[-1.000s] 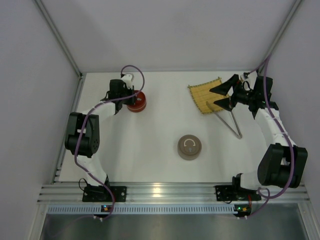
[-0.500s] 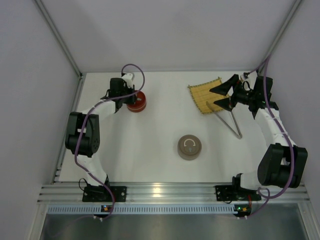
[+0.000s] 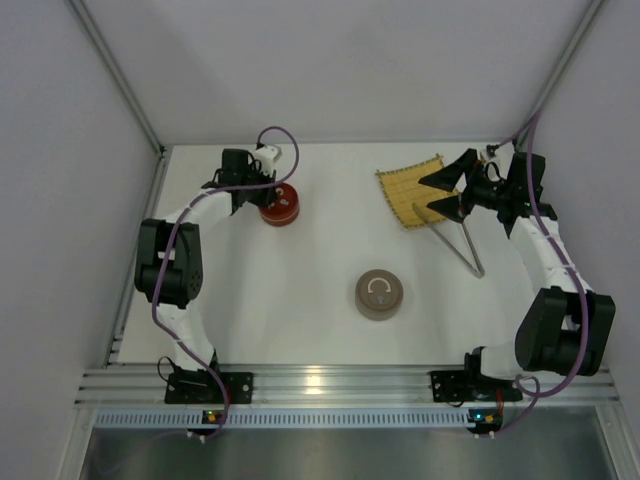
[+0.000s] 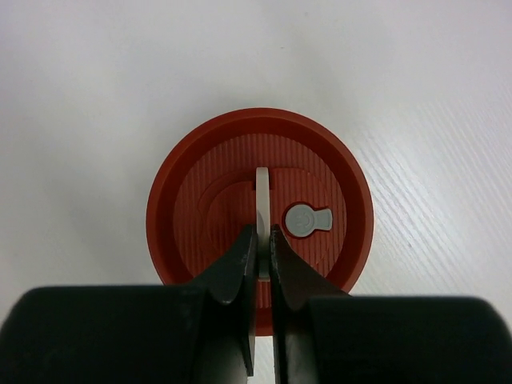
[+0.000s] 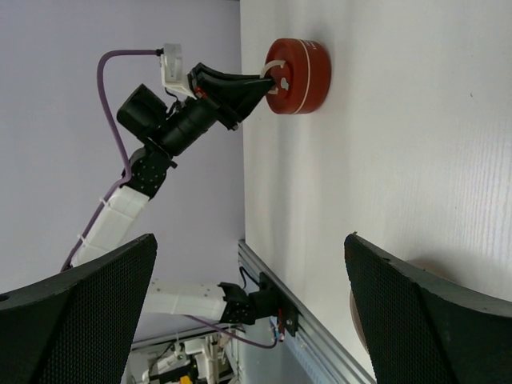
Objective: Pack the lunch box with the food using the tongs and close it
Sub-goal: Move the packing box to the center of the board.
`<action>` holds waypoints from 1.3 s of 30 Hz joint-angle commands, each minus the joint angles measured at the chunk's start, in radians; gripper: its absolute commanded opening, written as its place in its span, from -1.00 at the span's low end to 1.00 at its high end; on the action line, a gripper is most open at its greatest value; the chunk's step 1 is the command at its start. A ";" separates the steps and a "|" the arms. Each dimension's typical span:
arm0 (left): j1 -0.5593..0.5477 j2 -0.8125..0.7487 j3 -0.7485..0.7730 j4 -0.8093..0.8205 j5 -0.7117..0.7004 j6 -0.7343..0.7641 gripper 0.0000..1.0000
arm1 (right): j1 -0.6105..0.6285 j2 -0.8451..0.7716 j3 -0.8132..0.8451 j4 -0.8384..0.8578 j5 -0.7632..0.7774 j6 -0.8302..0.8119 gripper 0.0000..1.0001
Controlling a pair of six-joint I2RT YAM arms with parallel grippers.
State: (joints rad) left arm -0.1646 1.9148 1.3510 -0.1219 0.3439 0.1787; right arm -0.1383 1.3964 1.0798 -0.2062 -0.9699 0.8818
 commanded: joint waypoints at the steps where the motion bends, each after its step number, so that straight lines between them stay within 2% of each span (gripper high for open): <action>1: 0.000 0.032 0.040 -0.171 0.153 0.140 -1.00 | -0.011 0.000 0.006 0.004 -0.020 -0.024 0.99; 5: 0.000 0.030 0.059 -0.326 0.279 0.339 -1.00 | -0.011 0.003 0.009 0.004 -0.027 -0.029 0.99; 9: -0.003 -0.003 0.048 -0.479 0.345 0.478 -1.00 | -0.011 0.001 0.012 0.004 -0.035 -0.035 0.99; 14: -0.041 -0.109 -0.054 -0.585 0.348 0.652 -1.00 | -0.011 -0.013 0.017 -0.009 -0.030 -0.046 0.99; 18: -0.111 -0.230 -0.176 -0.619 0.330 0.711 -1.00 | -0.011 -0.023 0.017 -0.019 -0.024 -0.052 0.98; 24: -0.262 -0.359 -0.328 -0.621 0.300 0.714 -1.00 | -0.011 -0.037 0.019 -0.021 -0.023 -0.052 0.99; 27: -0.381 -0.405 -0.377 -0.589 0.296 0.650 -1.00 | -0.011 -0.045 0.017 -0.022 -0.023 -0.055 0.99; 30: -0.455 -0.422 -0.395 -0.550 0.308 0.575 -1.00 | -0.010 -0.053 0.015 -0.022 -0.023 -0.056 0.99; 39: -0.487 -0.381 -0.397 -0.516 0.290 0.505 -1.00 | -0.010 -0.069 0.012 -0.030 -0.030 -0.067 0.99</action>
State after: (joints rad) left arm -0.6506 1.5017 0.9775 -0.6350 0.6670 0.7025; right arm -0.1383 1.3621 1.0798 -0.2115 -0.9894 0.8379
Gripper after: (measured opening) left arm 0.106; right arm 0.993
